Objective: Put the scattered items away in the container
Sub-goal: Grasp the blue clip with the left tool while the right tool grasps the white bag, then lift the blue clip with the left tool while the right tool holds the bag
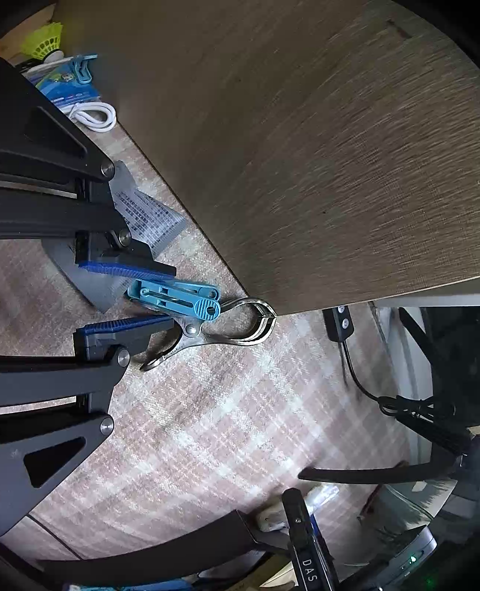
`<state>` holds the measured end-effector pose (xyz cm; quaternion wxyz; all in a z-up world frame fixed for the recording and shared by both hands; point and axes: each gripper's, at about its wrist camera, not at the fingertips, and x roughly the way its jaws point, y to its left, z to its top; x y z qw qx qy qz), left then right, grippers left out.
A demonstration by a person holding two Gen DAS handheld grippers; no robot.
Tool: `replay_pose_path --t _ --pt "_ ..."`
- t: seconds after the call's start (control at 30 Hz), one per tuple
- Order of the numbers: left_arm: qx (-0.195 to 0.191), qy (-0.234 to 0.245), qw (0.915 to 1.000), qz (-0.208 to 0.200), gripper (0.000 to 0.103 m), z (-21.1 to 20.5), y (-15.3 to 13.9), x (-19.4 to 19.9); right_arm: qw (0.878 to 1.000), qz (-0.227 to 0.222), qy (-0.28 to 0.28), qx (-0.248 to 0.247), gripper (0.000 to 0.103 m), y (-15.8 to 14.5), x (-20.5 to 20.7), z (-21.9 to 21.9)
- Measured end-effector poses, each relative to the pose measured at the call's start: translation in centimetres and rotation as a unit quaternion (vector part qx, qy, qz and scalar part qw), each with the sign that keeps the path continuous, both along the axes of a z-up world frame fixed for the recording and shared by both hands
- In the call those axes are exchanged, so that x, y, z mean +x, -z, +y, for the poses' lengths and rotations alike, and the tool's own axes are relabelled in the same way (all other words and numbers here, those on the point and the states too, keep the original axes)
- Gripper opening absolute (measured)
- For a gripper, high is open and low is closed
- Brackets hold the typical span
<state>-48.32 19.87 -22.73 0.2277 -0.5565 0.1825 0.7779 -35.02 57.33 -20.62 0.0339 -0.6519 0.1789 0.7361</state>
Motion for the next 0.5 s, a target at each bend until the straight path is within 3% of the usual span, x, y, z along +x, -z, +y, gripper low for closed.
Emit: replay_pose_path --t 0.33,0.5 --pt "0.0 -0.014 0.9999 -0.003 0.016 -1.2 0.0 2.0 1.0 0.015 -0.009 -0.016 0.036 -1.0 1.2 -0.7" --pt "0.022 -0.038 0.9989 -0.015 0.016 -2.9 -0.2 4.3 0.999 0.021 -0.028 -0.027 0.035 -1.4 0.7 -2.1"
